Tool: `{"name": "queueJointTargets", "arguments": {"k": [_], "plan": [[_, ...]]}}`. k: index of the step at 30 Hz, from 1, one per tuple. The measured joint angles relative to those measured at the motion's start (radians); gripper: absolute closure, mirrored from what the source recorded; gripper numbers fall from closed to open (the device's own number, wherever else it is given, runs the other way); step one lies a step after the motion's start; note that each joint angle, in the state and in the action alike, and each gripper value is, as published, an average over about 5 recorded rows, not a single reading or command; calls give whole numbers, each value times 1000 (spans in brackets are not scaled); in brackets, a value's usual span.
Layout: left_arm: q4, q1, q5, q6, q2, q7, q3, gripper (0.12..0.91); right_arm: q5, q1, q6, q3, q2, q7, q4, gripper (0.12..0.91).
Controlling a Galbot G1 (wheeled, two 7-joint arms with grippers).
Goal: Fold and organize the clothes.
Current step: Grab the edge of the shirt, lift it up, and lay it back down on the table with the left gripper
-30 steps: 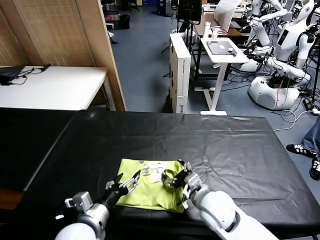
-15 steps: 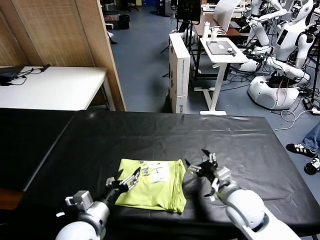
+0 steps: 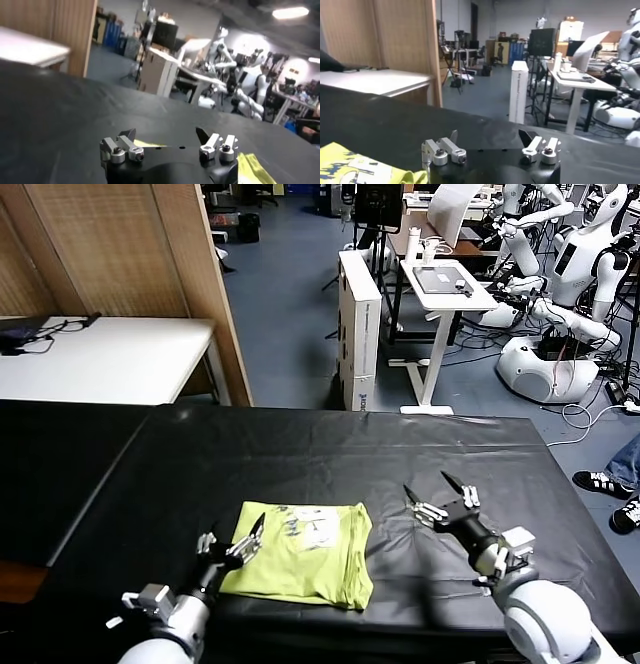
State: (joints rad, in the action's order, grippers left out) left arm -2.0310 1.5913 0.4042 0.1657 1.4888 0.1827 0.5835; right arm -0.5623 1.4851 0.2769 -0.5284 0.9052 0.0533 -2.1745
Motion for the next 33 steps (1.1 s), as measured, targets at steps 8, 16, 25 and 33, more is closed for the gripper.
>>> {"name": "queueJointTargets", "arguments": {"k": [8,16,25,33], "plan": [[39,10,15,-8,15,-8,19,123,5,11,0,4,1,-5,-3,118],[56,9,17,-10,26,-7,20,123,10,15,0,4,-1,-6,-2,118],[64,16,26,-12,54,-2,16,140,13,6,0,16,-4,-6,1,118],[64,20,37,-11,64,-1,15,533,20,-2,0,23,0,-6,5,118]]}}
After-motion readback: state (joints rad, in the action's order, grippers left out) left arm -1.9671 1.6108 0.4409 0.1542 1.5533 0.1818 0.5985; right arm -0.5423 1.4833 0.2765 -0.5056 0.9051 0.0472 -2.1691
